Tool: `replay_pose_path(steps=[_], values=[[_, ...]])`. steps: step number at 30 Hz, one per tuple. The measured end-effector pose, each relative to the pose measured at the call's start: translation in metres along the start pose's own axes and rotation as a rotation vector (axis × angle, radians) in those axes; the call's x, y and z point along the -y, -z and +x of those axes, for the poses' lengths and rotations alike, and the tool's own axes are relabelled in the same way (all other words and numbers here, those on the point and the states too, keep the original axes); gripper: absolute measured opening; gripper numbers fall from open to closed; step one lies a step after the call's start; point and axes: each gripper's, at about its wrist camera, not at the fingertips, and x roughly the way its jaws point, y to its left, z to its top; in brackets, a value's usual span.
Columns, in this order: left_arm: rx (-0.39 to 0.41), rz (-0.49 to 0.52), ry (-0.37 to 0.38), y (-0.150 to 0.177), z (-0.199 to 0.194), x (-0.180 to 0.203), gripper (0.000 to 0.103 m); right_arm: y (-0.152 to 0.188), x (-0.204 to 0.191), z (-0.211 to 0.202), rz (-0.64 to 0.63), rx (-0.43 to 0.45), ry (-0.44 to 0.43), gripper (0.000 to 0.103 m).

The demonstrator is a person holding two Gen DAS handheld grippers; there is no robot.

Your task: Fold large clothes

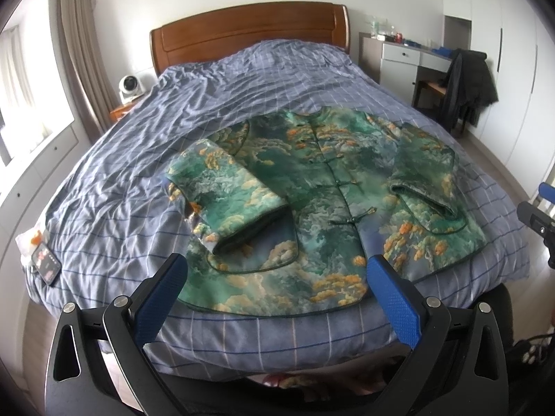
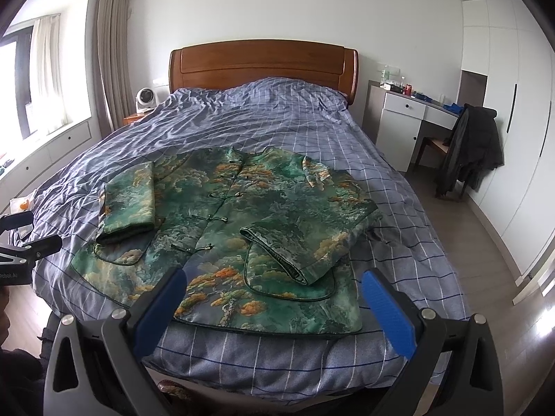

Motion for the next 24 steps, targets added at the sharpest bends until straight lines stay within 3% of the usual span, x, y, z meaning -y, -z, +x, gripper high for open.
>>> replay_pose_path(steps=[24], values=[[0.014, -0.024, -0.026, -0.005, -0.002, -0.009, 0.103, -0.002, 0.002, 0.003, 0.012, -0.015, 0.024, 0.103]])
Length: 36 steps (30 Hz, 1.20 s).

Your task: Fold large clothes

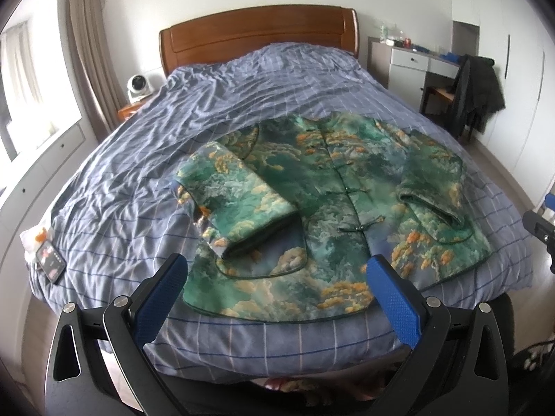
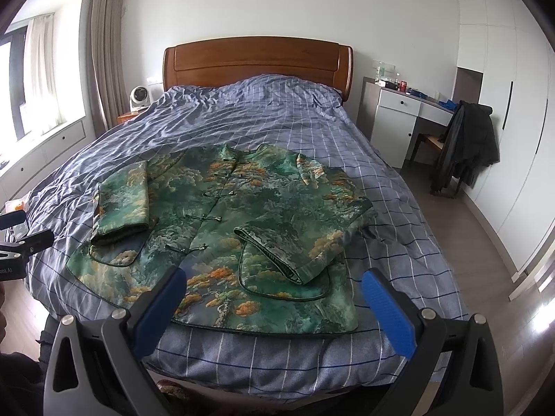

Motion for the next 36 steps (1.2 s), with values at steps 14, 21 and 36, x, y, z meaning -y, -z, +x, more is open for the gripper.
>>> replay_pose_path(steps=[14, 21, 36], values=[[-0.017, 0.01, 0.004, 0.0, 0.004, 0.008, 0.103, 0.0, 0.005, 0.003, 0.021, -0.02, -0.009, 0.103], [-0.025, -0.001, 0.0, 0.001, 0.008, 0.007, 0.103, 0.001, -0.002, 0.005, -0.008, -0.028, -0.006, 0.103], [-0.024, -0.021, -0.012, 0.0, 0.013, -0.001, 0.103, -0.005, 0.002, 0.002, 0.003, 0.013, -0.012, 0.103]])
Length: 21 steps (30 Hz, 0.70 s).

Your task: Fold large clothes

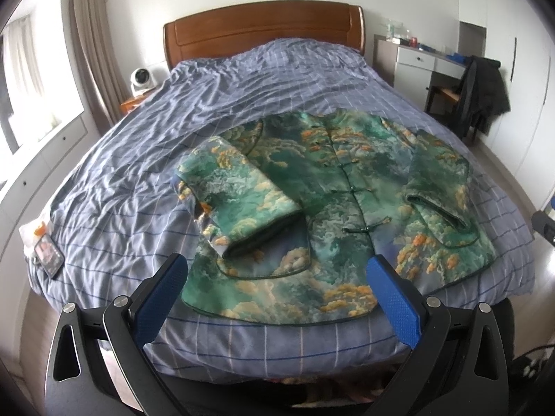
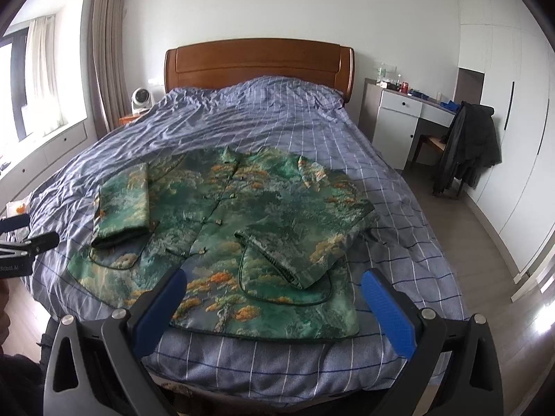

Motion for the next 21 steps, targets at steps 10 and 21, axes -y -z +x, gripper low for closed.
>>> replay_pose_path(steps=[10, 21], values=[[0.018, -0.02, -0.033, -0.008, 0.004, -0.009, 0.103, -0.008, -0.007, 0.003, -0.055, 0.007, 0.03, 0.103], [0.032, -0.056, -0.039, -0.021, 0.021, -0.022, 0.103, -0.016, 0.011, 0.025, -0.134, 0.079, -0.023, 0.103]])
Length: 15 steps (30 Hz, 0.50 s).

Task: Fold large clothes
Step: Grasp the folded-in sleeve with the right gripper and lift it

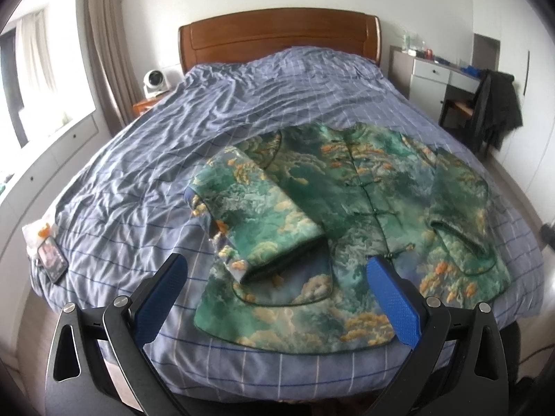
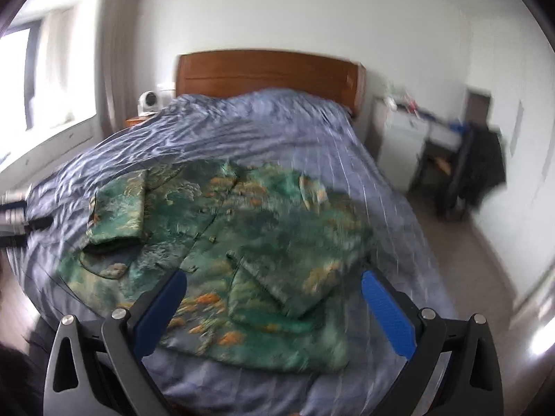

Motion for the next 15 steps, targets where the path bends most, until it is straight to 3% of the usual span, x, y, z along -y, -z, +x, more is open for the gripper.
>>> replay_pose_path(steps=[2, 8, 13, 14, 15], values=[[-0.003, -0.018, -0.001, 0.0, 0.001, -0.004, 0.103, 0.002, 0.001, 0.02, -0.097, 0.007, -0.057, 0.103], [-0.028, -0.048, -0.014, 0.008, 0.001, -0.012, 0.103, 0.015, -0.009, 0.118, -0.254, -0.139, -0.186, 0.103], [-0.043, -0.062, -0.045, 0.016, -0.003, -0.023, 0.103, 0.027, -0.01, 0.186, -0.238, -0.214, -0.193, 0.102], [-0.048, -0.064, -0.049, 0.017, -0.002, -0.025, 0.103, 0.031, -0.007, 0.198, -0.227, -0.243, -0.187, 0.093], [-0.053, -0.066, -0.054, 0.019, -0.002, -0.027, 0.103, 0.032, -0.003, 0.204, -0.204, -0.257, -0.199, 0.061]])
